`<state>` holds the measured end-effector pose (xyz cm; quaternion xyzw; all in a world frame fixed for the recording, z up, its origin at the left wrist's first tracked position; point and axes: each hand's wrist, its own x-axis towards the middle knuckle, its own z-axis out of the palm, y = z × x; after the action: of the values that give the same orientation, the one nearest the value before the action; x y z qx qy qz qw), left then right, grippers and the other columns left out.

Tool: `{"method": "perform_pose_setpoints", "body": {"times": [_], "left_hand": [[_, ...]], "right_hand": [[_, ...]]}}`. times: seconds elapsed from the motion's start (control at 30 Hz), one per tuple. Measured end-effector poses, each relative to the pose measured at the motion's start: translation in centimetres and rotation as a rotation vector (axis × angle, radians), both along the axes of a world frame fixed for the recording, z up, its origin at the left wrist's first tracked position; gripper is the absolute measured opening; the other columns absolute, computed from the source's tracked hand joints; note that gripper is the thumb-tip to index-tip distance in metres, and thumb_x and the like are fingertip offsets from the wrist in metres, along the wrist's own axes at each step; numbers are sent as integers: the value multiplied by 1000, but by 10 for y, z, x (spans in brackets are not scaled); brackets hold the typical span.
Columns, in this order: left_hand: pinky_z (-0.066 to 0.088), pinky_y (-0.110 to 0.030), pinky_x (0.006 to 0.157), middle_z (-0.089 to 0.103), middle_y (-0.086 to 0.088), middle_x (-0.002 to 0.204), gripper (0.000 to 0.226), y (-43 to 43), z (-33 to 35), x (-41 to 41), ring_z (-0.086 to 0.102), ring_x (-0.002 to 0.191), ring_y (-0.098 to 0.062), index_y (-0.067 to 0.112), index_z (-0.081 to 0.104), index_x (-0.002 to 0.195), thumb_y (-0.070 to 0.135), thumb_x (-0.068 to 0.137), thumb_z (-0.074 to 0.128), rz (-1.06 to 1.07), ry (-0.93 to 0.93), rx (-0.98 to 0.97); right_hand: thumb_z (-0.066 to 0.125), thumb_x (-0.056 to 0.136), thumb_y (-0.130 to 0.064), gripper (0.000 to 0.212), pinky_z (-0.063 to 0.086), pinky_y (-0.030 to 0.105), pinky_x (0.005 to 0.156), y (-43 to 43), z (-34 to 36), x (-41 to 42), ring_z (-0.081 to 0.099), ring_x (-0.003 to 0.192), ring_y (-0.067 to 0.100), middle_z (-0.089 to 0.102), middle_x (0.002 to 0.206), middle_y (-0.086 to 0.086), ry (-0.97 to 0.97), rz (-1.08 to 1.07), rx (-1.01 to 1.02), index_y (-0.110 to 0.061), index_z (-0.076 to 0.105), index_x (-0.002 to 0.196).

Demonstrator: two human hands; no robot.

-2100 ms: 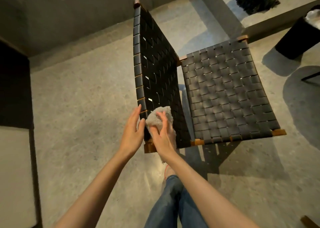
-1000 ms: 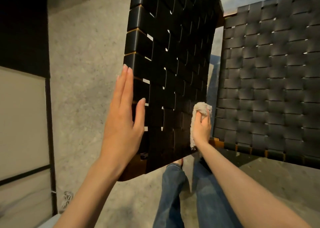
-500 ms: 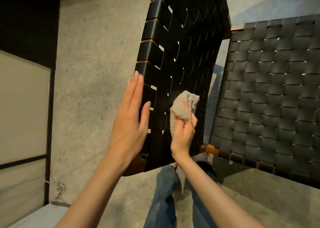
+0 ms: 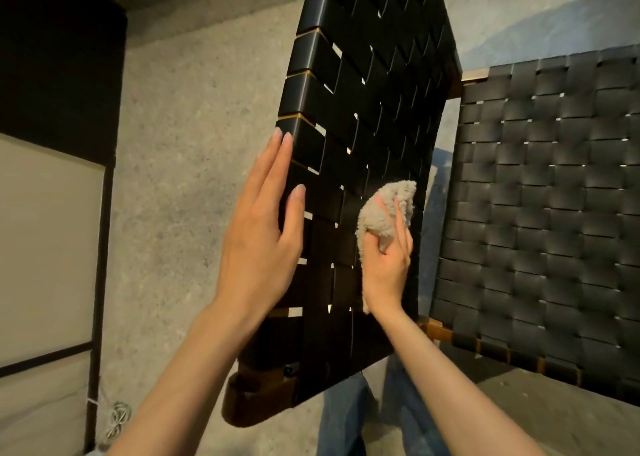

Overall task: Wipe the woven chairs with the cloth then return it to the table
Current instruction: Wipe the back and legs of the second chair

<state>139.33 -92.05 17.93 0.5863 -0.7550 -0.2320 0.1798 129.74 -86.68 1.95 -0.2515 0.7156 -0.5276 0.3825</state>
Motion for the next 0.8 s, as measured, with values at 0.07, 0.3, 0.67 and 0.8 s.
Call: {"method": "perform_pose_setpoints", "body": {"times": [0.07,0.3,0.67,0.8], "left_hand": [[10,-8,112,20,12,156,52,-3,-2,-2,12,140,9,24,22,150,21,101,40,2,14,11],[19,-14,113,29,11,151,44,-3,0,-2,22,138,7,20,31,144,13,102,39,35,169,35],[7,-16,116,8,14,157,60,-1,1,-7,4,143,3,24,13,151,22,98,42,-58,-67,32],[6,-16,116,6,14,157,61,-2,0,-7,3,143,3,23,12,150,18,98,43,-71,-74,38]], "right_hand": [[47,98,-30,47,29,30,104,0,-18,-13,32,136,16,36,148,-4,-68,-48,212,-47,32,139],[50,93,-22,51,42,26,99,-27,75,20,43,123,10,35,129,-34,-125,41,-179,-65,44,120],[47,95,-26,46,25,30,107,-25,11,-3,21,133,-1,36,151,-7,65,44,-82,-55,34,128],[46,98,-24,44,26,41,114,-15,-55,-31,28,137,12,39,148,1,1,-30,177,-48,34,134]]}}
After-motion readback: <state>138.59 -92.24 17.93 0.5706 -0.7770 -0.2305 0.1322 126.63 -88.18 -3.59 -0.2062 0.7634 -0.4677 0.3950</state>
